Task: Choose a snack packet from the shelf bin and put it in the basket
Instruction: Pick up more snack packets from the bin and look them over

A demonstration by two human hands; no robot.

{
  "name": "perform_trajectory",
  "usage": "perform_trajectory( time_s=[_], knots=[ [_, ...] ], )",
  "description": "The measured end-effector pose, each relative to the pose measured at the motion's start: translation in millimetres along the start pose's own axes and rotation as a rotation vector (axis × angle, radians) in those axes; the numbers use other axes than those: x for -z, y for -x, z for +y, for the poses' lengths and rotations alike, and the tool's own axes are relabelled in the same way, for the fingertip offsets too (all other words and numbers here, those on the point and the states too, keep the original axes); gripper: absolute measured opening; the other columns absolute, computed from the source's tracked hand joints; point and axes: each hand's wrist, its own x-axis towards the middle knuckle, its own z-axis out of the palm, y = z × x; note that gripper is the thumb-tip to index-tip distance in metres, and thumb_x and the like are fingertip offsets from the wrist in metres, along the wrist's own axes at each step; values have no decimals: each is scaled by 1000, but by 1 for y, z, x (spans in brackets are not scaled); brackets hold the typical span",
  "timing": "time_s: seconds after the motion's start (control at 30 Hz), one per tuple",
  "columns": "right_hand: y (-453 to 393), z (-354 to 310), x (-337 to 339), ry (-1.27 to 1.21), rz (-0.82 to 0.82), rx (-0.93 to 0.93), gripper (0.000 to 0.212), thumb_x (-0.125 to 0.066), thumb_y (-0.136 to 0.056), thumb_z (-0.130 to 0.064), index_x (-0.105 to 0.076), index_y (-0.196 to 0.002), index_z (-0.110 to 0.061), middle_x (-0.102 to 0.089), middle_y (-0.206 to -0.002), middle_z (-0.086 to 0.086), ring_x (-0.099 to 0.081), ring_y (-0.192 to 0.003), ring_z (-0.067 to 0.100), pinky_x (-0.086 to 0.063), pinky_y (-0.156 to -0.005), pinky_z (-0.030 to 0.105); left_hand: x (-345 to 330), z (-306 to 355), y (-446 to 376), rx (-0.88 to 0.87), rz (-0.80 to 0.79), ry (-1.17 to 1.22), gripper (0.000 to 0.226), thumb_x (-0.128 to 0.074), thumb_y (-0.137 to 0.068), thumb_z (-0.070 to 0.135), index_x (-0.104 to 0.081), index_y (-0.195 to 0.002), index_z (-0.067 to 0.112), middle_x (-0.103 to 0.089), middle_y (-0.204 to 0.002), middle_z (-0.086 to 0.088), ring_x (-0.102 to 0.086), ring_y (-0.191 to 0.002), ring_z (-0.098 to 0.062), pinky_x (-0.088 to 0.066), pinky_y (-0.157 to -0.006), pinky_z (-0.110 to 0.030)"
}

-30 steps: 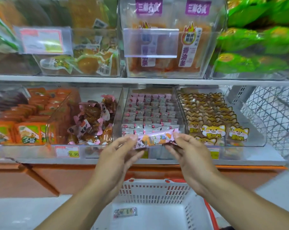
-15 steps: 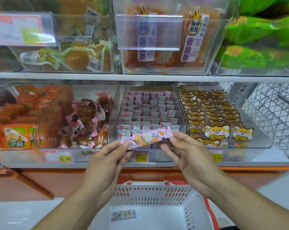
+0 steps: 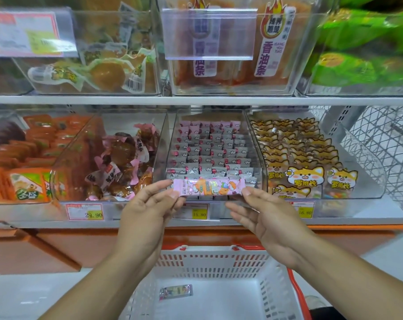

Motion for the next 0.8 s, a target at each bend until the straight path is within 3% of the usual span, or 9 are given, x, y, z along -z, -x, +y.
perform_trajectory(
  time_s=[0.13, 0.3, 0.4, 0.53, 0.6, 0.67, 0.8],
  knots=[
    [-1, 0, 0, 22, -18, 9, 17, -56, -102, -8, -60, -118, -10, -64, -120, 12, -77, -93, 31, -64, -69, 34, 3, -1, 0, -54, 0, -51, 27, -68, -87, -8, -72, -105, 11, -75, -104, -16, -77, -88, -22, -59, -74, -19],
    [0, 0, -2, 53, -10, 39, 23, -44, -107, -5, -62, -119, -12, -61, -110, 15, -77, -92, 34, -63, -70, 37, 8, -1, 1, -118, -1, -134, 31, -71, -85, -6, -79, -92, 23, -75, -104, -15, -77, -93, -26, -59, -77, -21],
    [5, -4, -2, 214, -61, 133, 38, -45, -104, 2, -59, -127, -25, -60, -120, 7, -77, -92, 27, -63, -70, 32, 8, -2, 1, -136, 0, -165, 31, -72, -86, -5, -79, -92, 25, -76, -97, -9, -77, -91, -26, -59, -77, -21],
    [11, -2, -2, 536, -168, 349, 63, -67, -94, -1, -54, -131, -49, -65, -122, -2, -75, -94, 16, -61, -83, 33, 8, -3, 2, -156, -2, -189, 29, -74, -85, -1, -79, -91, 26, -76, -95, -8, -77, -88, -24, -59, -77, -21],
    [12, 0, -2, 615, -150, 399, 55, -73, -90, -5, -63, -120, -51, -64, -120, -10, -73, -93, 16, -60, -85, 33, 8, -3, 3, -161, -8, -200, 27, -74, -85, 1, -79, -92, 27, -76, -96, -8, -77, -87, -23, -59, -78, -21],
    [12, 3, -1, 609, -139, 410, 42, -75, -89, -11, -68, -113, -45, -71, -108, -17, -73, -92, 13, -60, -76, 26, 8, -2, 3, -171, -18, -225, 25, -73, -88, 3, -78, -96, 26, -77, -98, -7, -77, -89, -23, -59, -78, -21],
    [7, 6, 0, 581, -148, 327, 29, -73, -84, -42, -68, -110, -31, -76, -90, -4, -74, -82, 13, -59, -76, 32, 7, -1, 6, -198, -72, -390, 28, -67, -95, 10, -77, -108, 33, -79, -96, -1, -76, -89, -13, -60, -82, -25]
  ],
)
